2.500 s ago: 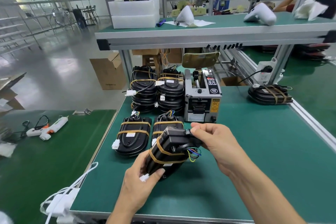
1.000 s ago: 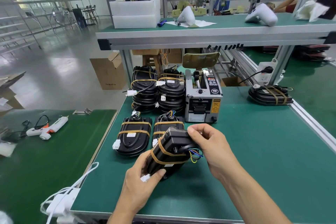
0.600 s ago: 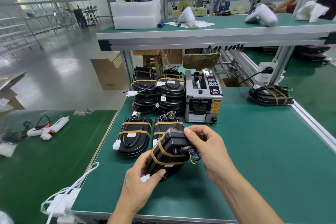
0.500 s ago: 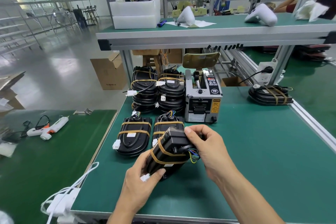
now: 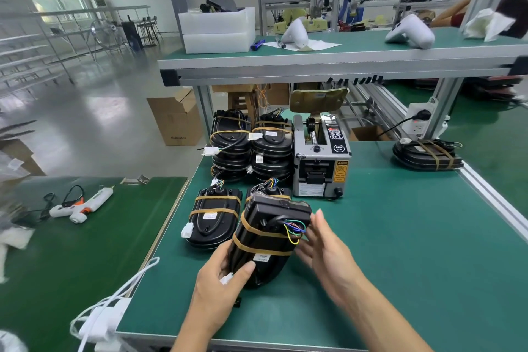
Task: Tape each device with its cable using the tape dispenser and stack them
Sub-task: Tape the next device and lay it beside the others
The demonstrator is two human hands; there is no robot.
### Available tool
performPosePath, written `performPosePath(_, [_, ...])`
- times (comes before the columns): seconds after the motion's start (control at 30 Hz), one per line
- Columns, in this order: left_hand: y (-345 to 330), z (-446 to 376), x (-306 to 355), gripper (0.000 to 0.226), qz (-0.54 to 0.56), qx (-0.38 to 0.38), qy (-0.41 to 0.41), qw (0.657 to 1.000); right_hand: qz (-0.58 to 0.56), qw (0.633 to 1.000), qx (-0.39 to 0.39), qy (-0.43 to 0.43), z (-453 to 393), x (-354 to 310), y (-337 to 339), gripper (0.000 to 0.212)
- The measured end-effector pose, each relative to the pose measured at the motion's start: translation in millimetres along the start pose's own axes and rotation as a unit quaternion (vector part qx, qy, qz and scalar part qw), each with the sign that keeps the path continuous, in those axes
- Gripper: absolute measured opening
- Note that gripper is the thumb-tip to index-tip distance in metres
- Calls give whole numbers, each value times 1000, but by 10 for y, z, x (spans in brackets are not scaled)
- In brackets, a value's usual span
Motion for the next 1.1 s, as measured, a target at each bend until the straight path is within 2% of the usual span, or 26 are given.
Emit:
performPosePath(0.1, [9,5,45,48,21,11,14,1000,28,999,-25,32,56,72,-14,70])
performPosePath(0.2, [37,-2,37,54,55,30,38,997,52,996,-45,52,96,48,-12,77])
performPosePath(0.33, [71,-27,9,54,97,24,75,992,94,989,-74,82,162,33,-45,65])
performPosePath(0.5, [70,-66,37,55,120,21,117,986,74,990,-76,95,217,72,-88,74])
performPosePath(0.63, [36,-119,124,45,130,22,145,981,71,992,-53,85,151,97,-130,64])
performPosePath(0.73, [-36,-149,219,39,132,58,157,977,113,989,-29,88,8,-26,-203,59])
performPosePath(0.8, [-88,-195,299,32,126,66,163,976,138,986,-18,93,-122,-138,-236,49])
performPosePath(0.87, [-133,-281,405,29,103,63,177,977,155,983,-9,100,-236,-243,-255,49])
performPosePath(0.97, [-183,-466,532,34,52,46,198,978,170,982,0,86,-363,-333,-285,54])
performPosePath(1.1, [-192,-643,581,38,5,36,220,975,157,986,-2,56,-450,-353,-311,37])
Point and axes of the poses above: each hand's wrist, its own z-axis away from the middle knuckle, its own y-axis out of the back of the hand, x = y × z, the point moved 1 cm from there along -z, towards the middle knuckle, and after that the axes turned 11 degrees about x, right-handed, at the moved point
